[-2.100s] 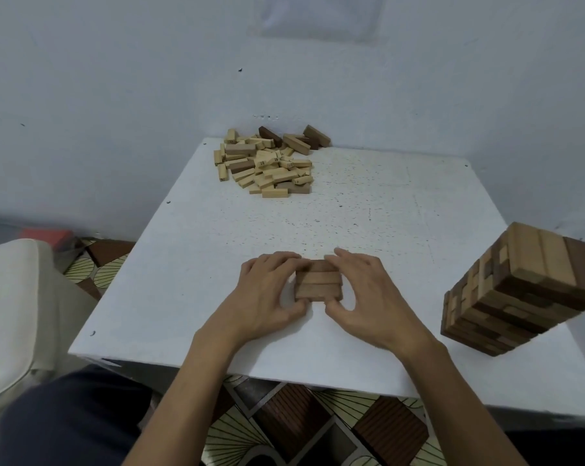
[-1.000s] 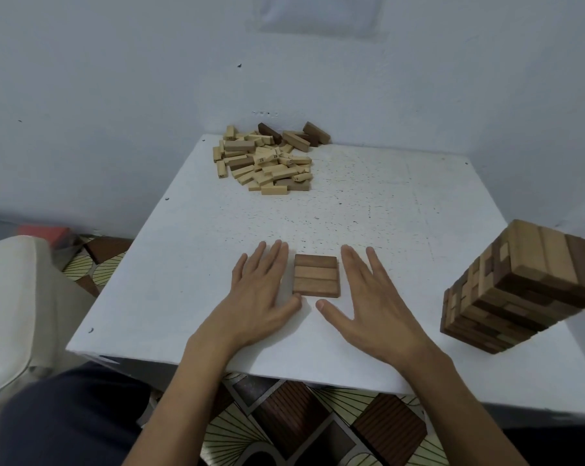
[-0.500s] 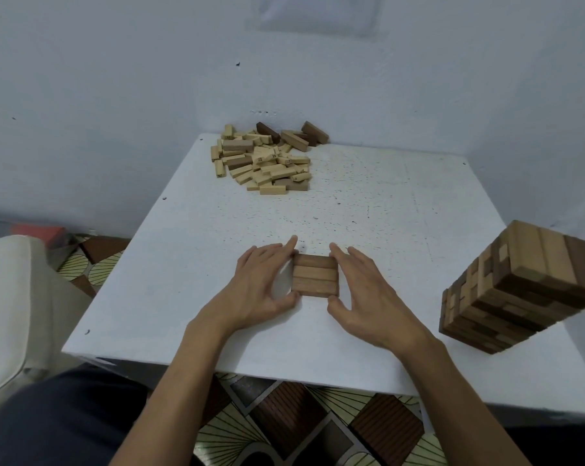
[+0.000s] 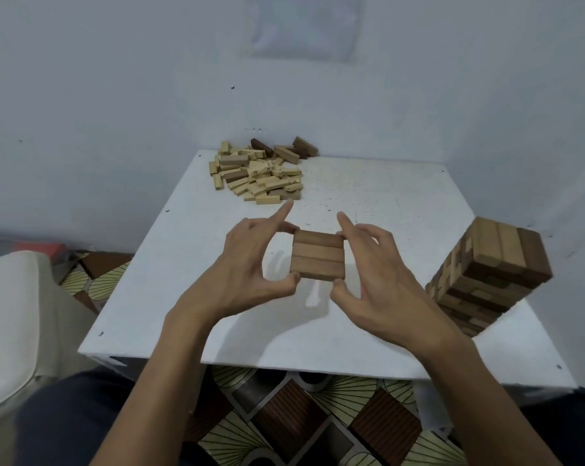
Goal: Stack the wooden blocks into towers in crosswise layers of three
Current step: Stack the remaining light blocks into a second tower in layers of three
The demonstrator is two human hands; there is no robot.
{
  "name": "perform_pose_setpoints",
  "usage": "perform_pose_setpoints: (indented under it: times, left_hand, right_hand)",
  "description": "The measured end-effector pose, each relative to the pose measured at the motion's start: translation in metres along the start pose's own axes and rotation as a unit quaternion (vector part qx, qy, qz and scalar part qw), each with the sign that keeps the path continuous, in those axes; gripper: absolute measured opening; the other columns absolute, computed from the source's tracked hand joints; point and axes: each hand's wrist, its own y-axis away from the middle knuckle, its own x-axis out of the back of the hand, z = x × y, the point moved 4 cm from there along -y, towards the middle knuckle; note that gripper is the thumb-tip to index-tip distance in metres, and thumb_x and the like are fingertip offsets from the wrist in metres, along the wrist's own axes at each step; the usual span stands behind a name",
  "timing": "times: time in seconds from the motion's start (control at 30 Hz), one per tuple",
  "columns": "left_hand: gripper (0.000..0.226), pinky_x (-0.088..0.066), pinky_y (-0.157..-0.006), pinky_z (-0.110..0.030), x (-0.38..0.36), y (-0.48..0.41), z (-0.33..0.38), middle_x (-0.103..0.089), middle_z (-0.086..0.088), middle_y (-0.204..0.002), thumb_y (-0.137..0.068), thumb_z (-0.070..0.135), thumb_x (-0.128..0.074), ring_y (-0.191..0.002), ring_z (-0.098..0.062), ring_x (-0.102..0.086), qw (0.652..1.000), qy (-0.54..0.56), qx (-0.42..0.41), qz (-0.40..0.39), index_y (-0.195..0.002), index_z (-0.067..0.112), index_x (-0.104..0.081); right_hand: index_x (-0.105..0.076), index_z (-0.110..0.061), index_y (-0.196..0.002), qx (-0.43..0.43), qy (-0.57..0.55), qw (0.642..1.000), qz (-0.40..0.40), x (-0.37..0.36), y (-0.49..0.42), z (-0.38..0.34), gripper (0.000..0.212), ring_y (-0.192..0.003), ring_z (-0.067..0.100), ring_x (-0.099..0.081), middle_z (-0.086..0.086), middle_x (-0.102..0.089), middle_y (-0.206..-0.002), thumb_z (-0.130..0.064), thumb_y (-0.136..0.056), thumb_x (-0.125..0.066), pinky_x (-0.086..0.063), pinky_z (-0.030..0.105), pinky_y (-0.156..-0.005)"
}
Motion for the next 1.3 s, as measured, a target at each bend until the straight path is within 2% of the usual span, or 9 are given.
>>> perform_pose_setpoints:
  times: [0.13, 0.3, 0.4, 0.47, 0.57, 0.8, 1.0, 1.17, 1.3]
  left_hand:
    - [0.093, -0.022, -0.109, -0.024, 0.022, -0.005, 0.041, -0.044, 0.032, -0.136, -0.077, 0.05, -0.059, -0.132, -0.004, -0.034, 0.999, 0.007, -0.04, 0.026, -0.156, 0.042, -0.01]
    - [0.091, -0.027, -0.108, -0.021, 0.019, -0.023, 0.087, -0.049, 0.03, -0.133, -0.078, 0.043, -0.064, -0.133, -0.007, -0.038, 0.995, 0.055, -0.075, 0.029, -0.156, 0.04, -0.015]
    - [0.091, -0.028, -0.105, -0.019, 0.001, -0.041, 0.112, -0.05, 0.027, -0.133, -0.079, 0.04, -0.066, -0.131, -0.005, -0.038, 0.993, 0.078, -0.086, 0.015, -0.155, 0.04, -0.017]
    - [0.09, -0.028, -0.102, -0.015, -0.015, -0.054, 0.127, -0.05, 0.028, -0.134, -0.079, 0.04, -0.066, -0.13, -0.003, -0.038, 0.992, 0.09, -0.09, 0.002, -0.155, 0.041, -0.017]
    - [0.09, -0.027, -0.099, -0.014, -0.039, -0.073, 0.144, -0.049, 0.028, -0.135, -0.079, 0.043, -0.066, -0.13, -0.002, -0.036, 0.99, 0.106, -0.091, -0.024, -0.155, 0.042, -0.016]
    - [0.09, -0.03, -0.107, -0.03, -0.075, -0.099, 0.163, -0.048, 0.027, -0.138, -0.079, 0.048, -0.065, -0.134, -0.006, -0.034, 0.988, 0.111, -0.087, -0.066, -0.154, 0.043, -0.016]
    - [0.088, -0.026, -0.099, -0.022, -0.087, -0.107, 0.162, -0.046, 0.032, -0.136, -0.079, 0.046, -0.065, -0.134, -0.005, -0.033, 0.988, 0.105, -0.076, -0.08, -0.152, 0.046, -0.017]
    - [0.088, -0.025, -0.1, -0.019, -0.088, -0.107, 0.159, -0.047, 0.03, -0.137, -0.079, 0.047, -0.064, -0.133, -0.004, -0.033, 0.988, 0.11, -0.068, -0.085, -0.153, 0.045, -0.017]
    - [0.088, -0.029, -0.105, -0.031, -0.09, -0.106, 0.159, -0.046, 0.03, -0.137, -0.079, 0.047, -0.064, -0.135, -0.006, -0.032, 0.988, 0.111, -0.057, -0.092, -0.153, 0.046, -0.016]
  right_hand:
    - [-0.001, -0.029, -0.157, -0.006, 0.006, 0.999, 0.036, 0.037, 0.014, -0.008, 0.084, -0.139, -0.001, -0.013, -0.006, -0.03, -0.148, -0.042, -0.087, -0.045, -0.04, 0.023, -0.094]
    - [-0.003, -0.03, -0.157, -0.041, 0.013, 0.997, 0.071, 0.083, 0.035, 0.005, 0.088, -0.136, -0.001, -0.016, -0.011, -0.033, -0.143, -0.044, -0.08, -0.044, -0.024, 0.011, -0.091]
    - [-0.004, -0.032, -0.157, -0.068, -0.006, 0.995, 0.075, 0.111, 0.05, 0.022, 0.087, -0.127, -0.008, -0.02, -0.013, -0.035, -0.142, -0.043, -0.082, -0.048, -0.032, 0.017, -0.091]
    - [-0.004, -0.033, -0.157, -0.088, -0.011, 0.993, 0.072, 0.125, 0.059, 0.038, 0.09, -0.114, -0.022, -0.02, -0.013, -0.036, -0.142, -0.036, -0.082, -0.054, -0.034, 0.011, -0.084]
    - [-0.004, -0.034, -0.157, -0.12, -0.01, 0.99, 0.068, 0.14, 0.071, 0.064, 0.092, -0.116, -0.023, -0.018, -0.017, -0.037, -0.141, -0.027, -0.084, -0.06, -0.029, -0.002, -0.08]
    - [-0.003, -0.033, -0.157, -0.163, -0.025, 0.985, 0.06, 0.151, 0.085, 0.107, 0.092, -0.136, 0.001, -0.018, -0.015, -0.038, -0.143, -0.026, -0.089, -0.064, -0.024, 0.023, -0.1]
    - [-0.005, -0.032, -0.157, -0.171, -0.037, 0.982, 0.068, 0.146, 0.085, 0.123, 0.091, -0.126, -0.008, -0.018, -0.02, -0.039, -0.136, -0.022, -0.087, -0.064, -0.022, 0.003, -0.086]
    - [-0.005, -0.034, -0.157, -0.163, -0.044, 0.983, 0.066, 0.142, 0.082, 0.126, 0.091, -0.126, -0.008, -0.018, -0.019, -0.04, -0.139, -0.024, -0.087, -0.063, -0.029, 0.011, -0.087]
    - [-0.004, -0.035, -0.157, -0.164, -0.043, 0.984, 0.061, 0.139, 0.081, 0.129, 0.091, -0.128, -0.006, -0.018, -0.018, -0.04, -0.14, -0.024, -0.087, -0.063, -0.028, 0.017, -0.09]
